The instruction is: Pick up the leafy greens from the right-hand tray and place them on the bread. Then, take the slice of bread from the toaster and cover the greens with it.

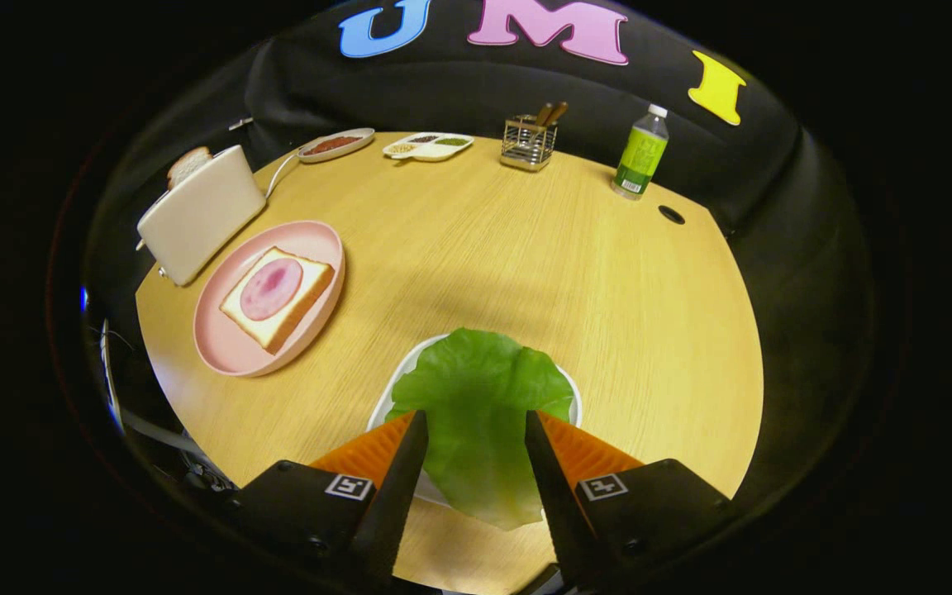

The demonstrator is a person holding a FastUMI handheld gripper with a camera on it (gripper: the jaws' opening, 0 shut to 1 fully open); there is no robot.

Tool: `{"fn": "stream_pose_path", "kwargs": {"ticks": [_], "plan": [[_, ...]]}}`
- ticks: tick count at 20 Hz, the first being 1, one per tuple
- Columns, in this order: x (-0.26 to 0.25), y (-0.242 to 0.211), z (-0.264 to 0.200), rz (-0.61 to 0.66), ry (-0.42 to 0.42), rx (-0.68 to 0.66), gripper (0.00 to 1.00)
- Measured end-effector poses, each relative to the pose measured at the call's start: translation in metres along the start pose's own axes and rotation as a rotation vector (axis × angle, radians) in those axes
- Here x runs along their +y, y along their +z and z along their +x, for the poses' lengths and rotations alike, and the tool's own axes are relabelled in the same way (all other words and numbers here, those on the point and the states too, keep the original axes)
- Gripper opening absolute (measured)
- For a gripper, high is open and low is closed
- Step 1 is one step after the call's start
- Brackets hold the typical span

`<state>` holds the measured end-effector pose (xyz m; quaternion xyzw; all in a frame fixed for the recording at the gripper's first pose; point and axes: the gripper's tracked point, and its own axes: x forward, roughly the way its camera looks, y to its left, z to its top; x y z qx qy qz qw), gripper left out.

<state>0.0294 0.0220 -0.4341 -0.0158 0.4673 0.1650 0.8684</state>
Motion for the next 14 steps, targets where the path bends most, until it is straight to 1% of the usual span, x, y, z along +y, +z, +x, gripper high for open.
{"fn": "stream_pose_path", "kwargs": {"ticks": [1, 4, 5, 7, 8, 11, 13, 14], "plan": [[-0.002, 0.0, 0.006, -0.007, 0.004, 0.01, 0.73], [-0.004, -0.006, 0.019, -0.015, 0.037, 0.048, 0.71], [-0.003, -0.006, 0.019, -0.006, 0.054, 0.057, 0.67], [-0.006, -0.006, 0.018, 0.008, 0.058, 0.058, 0.66], [-0.006, -0.006, 0.019, 0.001, 0.06, 0.052, 0.62], [-0.002, -0.005, 0.018, -0.022, 0.069, 0.054, 0.15], [0.001, -0.006, 0.015, -0.015, 0.078, 0.067, 0.07], [-0.001, -0.003, 0.01, -0.008, 0.069, 0.058, 0.07]]}}
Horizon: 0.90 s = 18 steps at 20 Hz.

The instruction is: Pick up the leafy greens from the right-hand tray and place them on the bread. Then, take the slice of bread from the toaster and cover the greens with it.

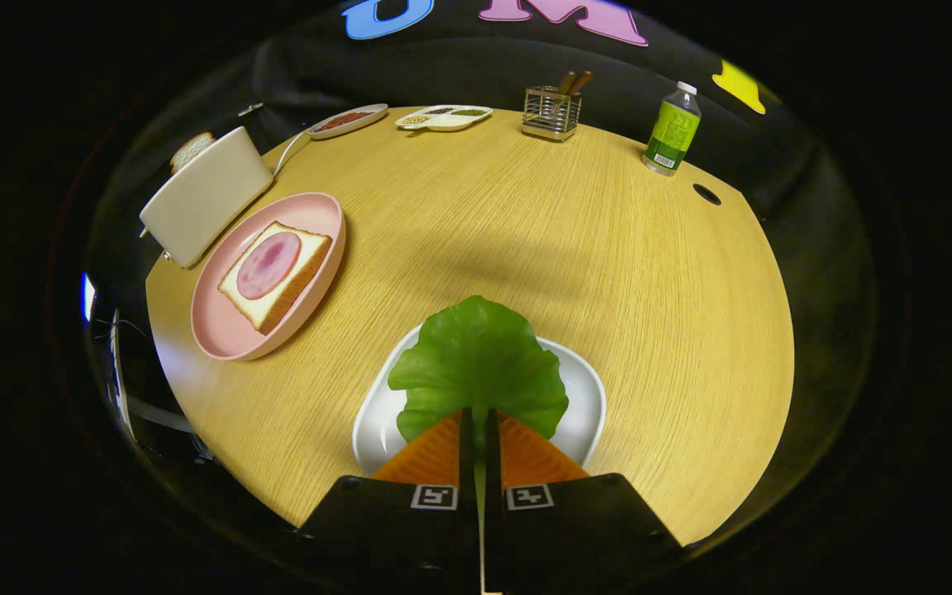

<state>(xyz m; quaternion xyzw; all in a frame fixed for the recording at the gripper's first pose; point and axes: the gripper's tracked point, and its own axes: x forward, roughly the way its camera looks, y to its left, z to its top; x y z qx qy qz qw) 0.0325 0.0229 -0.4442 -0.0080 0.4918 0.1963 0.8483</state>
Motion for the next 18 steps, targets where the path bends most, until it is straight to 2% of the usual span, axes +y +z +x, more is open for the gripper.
{"fn": "stream_pose_path", "kwargs": {"ticks": [6, 11, 18], "plan": [[0.022, 0.034, -0.046, 0.029, -0.001, -0.084, 0.07], [0.082, 0.074, -0.076, 0.023, 0.048, -0.154, 0.07], [0.167, 0.12, -0.069, -0.002, 0.108, -0.159, 0.07]]}}
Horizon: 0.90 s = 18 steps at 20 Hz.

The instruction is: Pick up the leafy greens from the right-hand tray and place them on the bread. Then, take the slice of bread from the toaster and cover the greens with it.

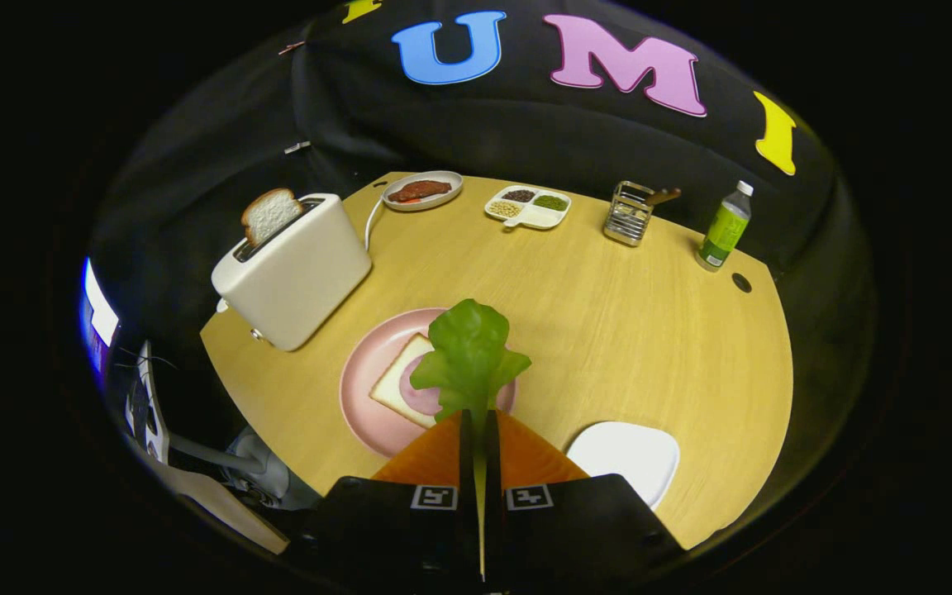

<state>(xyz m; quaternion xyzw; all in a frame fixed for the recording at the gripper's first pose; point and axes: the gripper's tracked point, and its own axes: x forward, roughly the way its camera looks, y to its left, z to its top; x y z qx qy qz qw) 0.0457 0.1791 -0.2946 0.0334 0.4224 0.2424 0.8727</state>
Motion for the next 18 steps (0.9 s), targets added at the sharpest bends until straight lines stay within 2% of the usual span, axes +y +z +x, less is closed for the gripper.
{"fn": "stream_pose_path", "kwargs": {"ticks": [6, 8, 10, 13, 15, 18], "plan": [[0.047, 0.012, 0.037, -0.002, 0.03, 0.05, 0.07], [0.046, 0.01, 0.046, -0.009, 0.003, 0.066, 0.07], [0.039, 0.009, 0.054, -0.009, -0.041, 0.08, 0.14], [0.037, 0.013, 0.059, 0.005, -0.068, 0.063, 0.68], [0.039, 0.018, 0.056, 0.01, -0.074, 0.049, 0.79], [0.042, 0.026, 0.047, 0.011, -0.075, 0.029, 0.81]]}}
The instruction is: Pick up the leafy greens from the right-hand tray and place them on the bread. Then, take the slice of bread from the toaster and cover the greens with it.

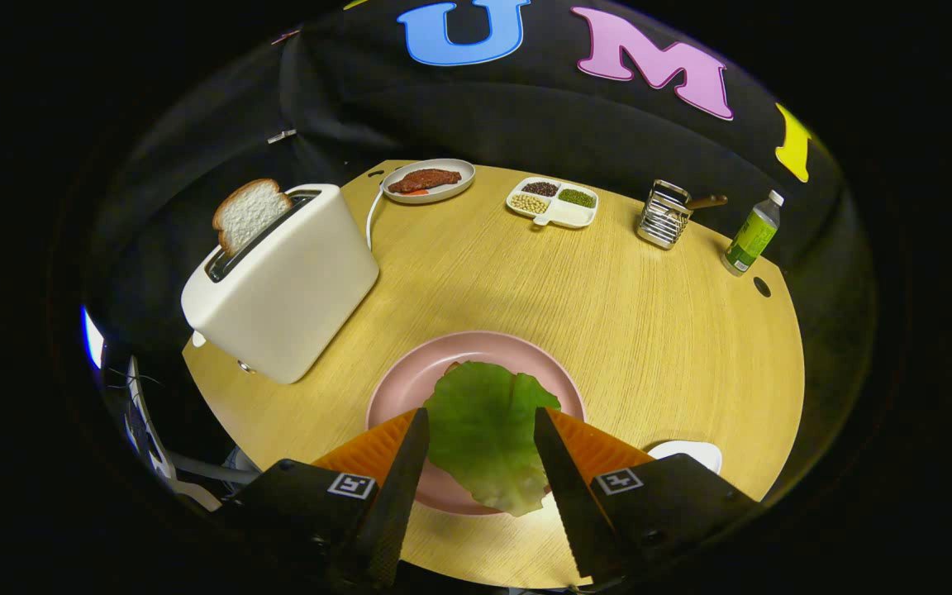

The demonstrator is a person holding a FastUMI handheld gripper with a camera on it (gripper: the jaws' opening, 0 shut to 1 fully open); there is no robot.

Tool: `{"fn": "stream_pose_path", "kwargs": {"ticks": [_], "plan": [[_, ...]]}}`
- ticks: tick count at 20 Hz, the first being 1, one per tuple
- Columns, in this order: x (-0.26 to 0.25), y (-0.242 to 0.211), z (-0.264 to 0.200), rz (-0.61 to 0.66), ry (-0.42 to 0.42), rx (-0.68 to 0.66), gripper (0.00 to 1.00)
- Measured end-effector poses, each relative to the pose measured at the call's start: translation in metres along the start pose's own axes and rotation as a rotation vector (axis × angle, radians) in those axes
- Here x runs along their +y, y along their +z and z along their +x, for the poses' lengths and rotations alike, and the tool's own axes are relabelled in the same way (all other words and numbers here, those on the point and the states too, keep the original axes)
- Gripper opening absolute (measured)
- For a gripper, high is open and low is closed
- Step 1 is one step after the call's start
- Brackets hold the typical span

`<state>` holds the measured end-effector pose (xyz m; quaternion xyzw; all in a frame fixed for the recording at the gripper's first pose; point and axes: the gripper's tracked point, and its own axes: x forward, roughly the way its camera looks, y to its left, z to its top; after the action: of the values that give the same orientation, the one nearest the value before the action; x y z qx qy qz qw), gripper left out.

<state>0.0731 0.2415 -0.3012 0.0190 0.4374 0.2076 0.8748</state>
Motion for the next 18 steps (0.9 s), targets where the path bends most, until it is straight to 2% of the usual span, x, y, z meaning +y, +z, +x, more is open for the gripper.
{"fn": "stream_pose_path", "kwargs": {"ticks": [6, 12, 18], "plan": [[0.04, 0.055, -0.042, -0.013, 0.045, -0.144, 0.81], [0.131, 0.137, -0.079, -0.029, 0.193, -0.284, 0.8], [0.209, 0.178, -0.07, -0.069, 0.251, -0.298, 0.81]]}}
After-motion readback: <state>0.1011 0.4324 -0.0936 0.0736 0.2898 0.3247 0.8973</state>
